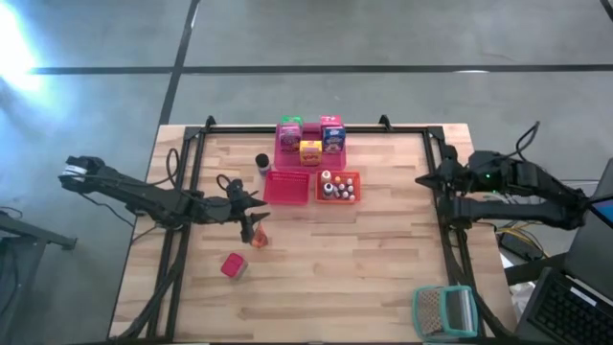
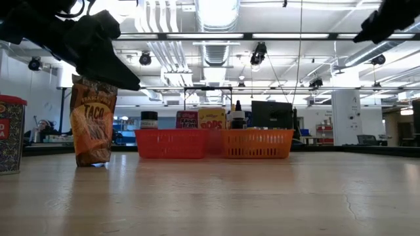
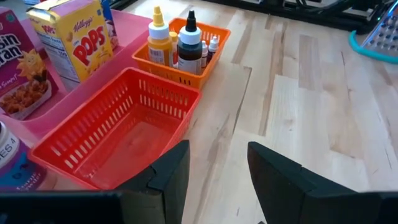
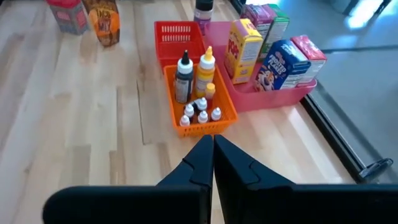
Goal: Pick & Place Kitchen Items
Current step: Put the black seasoning bottle into the red bin
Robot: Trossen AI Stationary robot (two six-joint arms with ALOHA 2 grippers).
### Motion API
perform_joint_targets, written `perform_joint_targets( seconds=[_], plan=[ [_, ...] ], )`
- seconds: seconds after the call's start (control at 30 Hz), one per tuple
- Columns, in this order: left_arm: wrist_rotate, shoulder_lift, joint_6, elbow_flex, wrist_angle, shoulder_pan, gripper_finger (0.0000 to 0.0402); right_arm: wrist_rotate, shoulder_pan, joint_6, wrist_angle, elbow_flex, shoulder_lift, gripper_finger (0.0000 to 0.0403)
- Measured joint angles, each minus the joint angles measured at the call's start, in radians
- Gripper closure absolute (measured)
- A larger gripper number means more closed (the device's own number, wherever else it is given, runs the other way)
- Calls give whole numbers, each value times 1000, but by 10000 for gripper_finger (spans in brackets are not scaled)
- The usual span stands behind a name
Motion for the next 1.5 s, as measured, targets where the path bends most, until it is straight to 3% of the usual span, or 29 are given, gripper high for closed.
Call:
perform_joint_targets(
  seconds=[0.4, 0.6, 0.73, 0.83, 1.17, 1.5],
  plan=[
    [-3, -1, -15, 44, -43, 0, 234, 0, 0, -23, -5, -22, -121, 394],
    [-45, -1, 8, 188, -330, 0, 234, -1, 0, -22, -6, -22, -124, 394],
    [-142, -1, -70, 310, -559, 0, 234, -1, 0, -22, -6, -22, -125, 394],
    [-152, -1, -97, 372, -650, 4, 234, -1, 0, -22, -6, -22, -124, 394],
    [-214, -5, -55, 412, -746, 94, 234, -1, 0, -22, -6, -22, -123, 394],
    [-197, -28, 85, 403, -745, 221, 234, -2, 0, -22, -6, -22, -122, 394]
  ],
)
